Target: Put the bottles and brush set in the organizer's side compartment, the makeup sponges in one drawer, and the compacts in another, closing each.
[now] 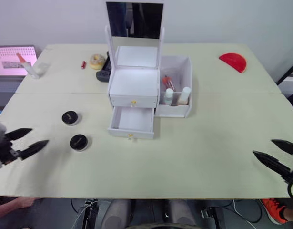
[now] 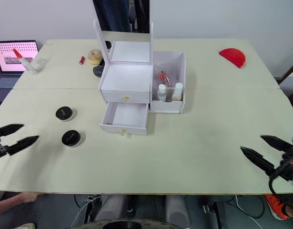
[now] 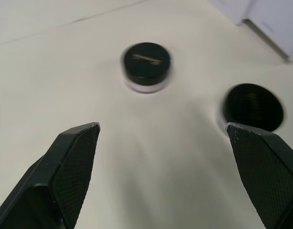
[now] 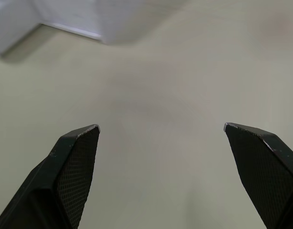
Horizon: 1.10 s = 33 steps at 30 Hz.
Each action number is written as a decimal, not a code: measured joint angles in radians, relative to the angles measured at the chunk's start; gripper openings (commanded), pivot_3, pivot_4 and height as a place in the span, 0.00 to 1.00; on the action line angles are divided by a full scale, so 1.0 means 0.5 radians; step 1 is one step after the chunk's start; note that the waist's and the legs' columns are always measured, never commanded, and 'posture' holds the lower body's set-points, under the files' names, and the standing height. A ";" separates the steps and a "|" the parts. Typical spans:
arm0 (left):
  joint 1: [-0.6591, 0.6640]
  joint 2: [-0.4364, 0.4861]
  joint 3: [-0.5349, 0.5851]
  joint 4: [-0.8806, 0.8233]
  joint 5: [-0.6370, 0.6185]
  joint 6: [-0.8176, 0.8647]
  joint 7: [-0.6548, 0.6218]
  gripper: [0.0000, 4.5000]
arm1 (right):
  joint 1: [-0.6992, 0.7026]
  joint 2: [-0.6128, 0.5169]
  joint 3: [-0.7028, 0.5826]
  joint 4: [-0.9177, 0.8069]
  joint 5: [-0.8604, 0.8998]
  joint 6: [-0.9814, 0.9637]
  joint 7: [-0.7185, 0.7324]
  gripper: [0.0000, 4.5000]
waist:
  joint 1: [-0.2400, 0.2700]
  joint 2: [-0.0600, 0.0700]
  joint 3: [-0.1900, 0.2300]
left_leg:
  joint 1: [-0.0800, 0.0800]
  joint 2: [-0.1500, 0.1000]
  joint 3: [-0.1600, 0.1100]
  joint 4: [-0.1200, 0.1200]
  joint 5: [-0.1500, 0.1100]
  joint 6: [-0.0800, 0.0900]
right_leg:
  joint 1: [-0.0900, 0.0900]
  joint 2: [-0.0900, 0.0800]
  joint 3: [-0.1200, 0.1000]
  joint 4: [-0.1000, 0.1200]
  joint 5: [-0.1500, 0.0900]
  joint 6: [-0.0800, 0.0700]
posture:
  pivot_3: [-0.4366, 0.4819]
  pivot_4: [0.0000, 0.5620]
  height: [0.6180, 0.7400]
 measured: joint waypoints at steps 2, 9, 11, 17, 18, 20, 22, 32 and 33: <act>-0.090 0.023 -0.005 0.186 0.057 -0.099 -0.034 0.99 | 0.070 0.019 -0.049 0.075 -0.063 -0.095 0.025 1.00 | -0.002 0.001 0.000 | 0.000 -0.001 0.001 -0.002 0.000 0.000 | -0.002 -0.002 0.003 0.000 0.000 0.000 | 0.48 0.27 1.00; -0.213 0.025 -0.024 0.461 0.154 -0.253 -0.107 0.99 | 0.137 0.095 -0.093 0.139 -0.105 -0.223 0.050 1.00 | -0.009 0.001 0.000 | 0.000 -0.001 0.001 -0.003 0.000 -0.001 | -0.003 -0.005 0.007 0.000 0.000 0.000 | 0.48 0.27 1.00; -0.228 0.024 -0.039 0.478 0.169 -0.274 -0.123 0.99 | 0.124 0.103 -0.088 0.130 -0.104 -0.235 0.031 1.00 | -0.005 0.001 -0.001 | -0.001 -0.001 0.001 -0.003 -0.001 -0.001 | -0.004 -0.005 0.007 0.000 0.000 0.000 | 0.48 0.27 1.00; -0.204 0.005 -0.043 0.450 0.193 -0.283 -0.135 0.99 | 0.095 0.107 -0.008 0.056 -0.090 -0.198 -0.037 1.00 | -0.005 0.003 -0.001 | -0.002 -0.001 0.002 -0.004 -0.001 -0.001 | -0.006 -0.006 0.008 0.000 0.000 0.000 | 0.48 0.27 1.00; -0.178 -0.018 -0.041 0.403 0.190 -0.275 -0.132 0.99 | 0.093 0.108 0.013 0.002 -0.063 -0.167 -0.047 1.00 | -0.007 0.004 -0.001 | -0.003 -0.001 0.002 -0.004 -0.001 -0.001 | -0.006 -0.006 0.008 0.000 0.000 0.000 | 0.48 0.27 1.00; -0.057 -0.101 -0.030 0.201 0.164 -0.215 -0.100 0.99 | 0.085 0.104 0.047 -0.165 0.057 -0.053 -0.087 1.00 | -0.012 0.007 -0.001 | -0.003 0.000 0.002 -0.004 0.000 -0.001 | -0.007 -0.006 0.010 0.000 0.000 0.000 | 0.48 0.27 1.00; 0.059 -0.210 -0.021 -0.029 0.127 -0.114 -0.029 0.99 | 0.030 0.088 0.102 -0.347 0.216 0.064 -0.149 1.00 | -0.014 0.006 -0.001 | -0.004 0.000 0.002 -0.003 0.000 -0.001 | -0.007 -0.006 0.010 0.001 0.000 0.000 | 0.48 0.27 1.00; 0.472 -0.819 -0.017 -1.241 -0.047 0.333 0.663 0.99 | -1.002 -0.185 0.864 -0.850 0.861 0.404 -0.801 1.00 | 0.001 -0.001 -0.003 | -0.006 -0.001 0.002 0.003 0.000 0.000 | -0.007 -0.004 0.006 0.001 0.001 0.001 | 0.48 0.27 1.00; 0.497 -0.859 -0.043 -1.288 -0.054 0.343 0.695 0.99 | -1.137 -0.185 0.967 -0.846 0.876 0.422 -0.847 1.00 | 0.000 -0.002 -0.003 | -0.006 -0.001 0.001 0.003 0.000 0.000 | -0.006 -0.004 0.005 0.001 0.001 0.001 | 0.48 0.27 1.00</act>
